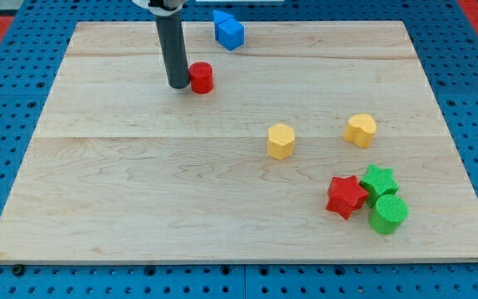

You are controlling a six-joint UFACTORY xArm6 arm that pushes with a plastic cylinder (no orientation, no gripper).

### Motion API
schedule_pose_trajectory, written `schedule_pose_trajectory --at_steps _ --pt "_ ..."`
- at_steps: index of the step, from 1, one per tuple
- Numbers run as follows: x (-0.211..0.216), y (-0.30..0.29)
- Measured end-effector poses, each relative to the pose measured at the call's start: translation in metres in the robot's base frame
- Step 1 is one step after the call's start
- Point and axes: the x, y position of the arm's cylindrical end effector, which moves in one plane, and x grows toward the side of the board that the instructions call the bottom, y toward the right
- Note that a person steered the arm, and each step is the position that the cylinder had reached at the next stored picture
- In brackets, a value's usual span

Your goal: Keep the red circle diagonally below the bottom left side of the blue cube

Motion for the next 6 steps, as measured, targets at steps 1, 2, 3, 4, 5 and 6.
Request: schedule_pose_trajectory --at_steps 1,2,3,4,5,6 --pt "-0.009 0.006" --pt "0.021 0.009" --pt "0.057 0.000" --pt "0.060 0.061" --pt "0.049 0.083" --pt "0.034 0.083"
